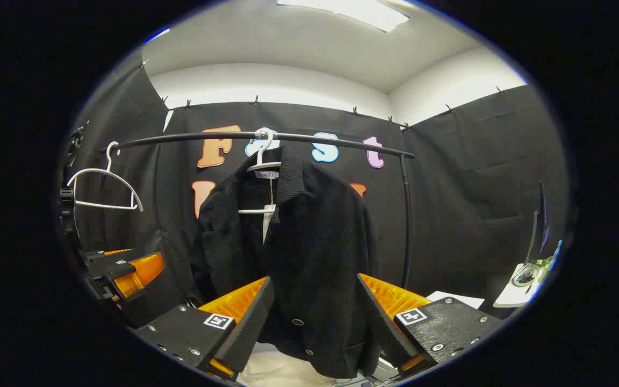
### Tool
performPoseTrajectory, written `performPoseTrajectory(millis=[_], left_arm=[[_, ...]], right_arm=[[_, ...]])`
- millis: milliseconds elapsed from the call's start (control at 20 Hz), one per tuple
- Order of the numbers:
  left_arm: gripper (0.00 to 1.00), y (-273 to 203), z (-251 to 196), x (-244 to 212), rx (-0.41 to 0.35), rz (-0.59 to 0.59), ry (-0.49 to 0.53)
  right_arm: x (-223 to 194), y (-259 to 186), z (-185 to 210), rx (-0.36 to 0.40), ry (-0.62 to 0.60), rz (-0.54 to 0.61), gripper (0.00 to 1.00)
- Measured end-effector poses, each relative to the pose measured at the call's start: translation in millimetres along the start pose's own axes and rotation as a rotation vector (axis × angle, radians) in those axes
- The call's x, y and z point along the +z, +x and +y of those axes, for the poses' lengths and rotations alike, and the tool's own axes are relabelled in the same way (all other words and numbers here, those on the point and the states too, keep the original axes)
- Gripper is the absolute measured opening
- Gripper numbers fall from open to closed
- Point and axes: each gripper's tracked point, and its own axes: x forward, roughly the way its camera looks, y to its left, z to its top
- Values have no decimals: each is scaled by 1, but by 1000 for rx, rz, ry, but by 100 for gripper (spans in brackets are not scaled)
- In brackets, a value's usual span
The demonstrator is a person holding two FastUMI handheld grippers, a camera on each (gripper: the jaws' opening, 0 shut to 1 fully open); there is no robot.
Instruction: Grasp the clothes on the hanger with both hands and then place them into the laundry hamper below.
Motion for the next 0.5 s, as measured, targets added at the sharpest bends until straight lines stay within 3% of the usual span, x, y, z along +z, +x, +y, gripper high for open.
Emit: performPoseTrajectory(millis=[50, 100, 200, 500], left_arm=[[93, 1, 0, -1, 0, 0, 3], [100, 3, 0, 0, 0, -2, 5], [93, 6, -2, -1, -2, 0, 5], [96, 12, -8, -3, -22, 7, 0]], right_arm=[[0, 1, 0, 1, 1, 0, 94], [0, 3, 2, 3, 4, 0, 94], [-3, 5, 2, 5, 6, 1, 94], [-5, 6, -2, -5, -9, 4, 94]])
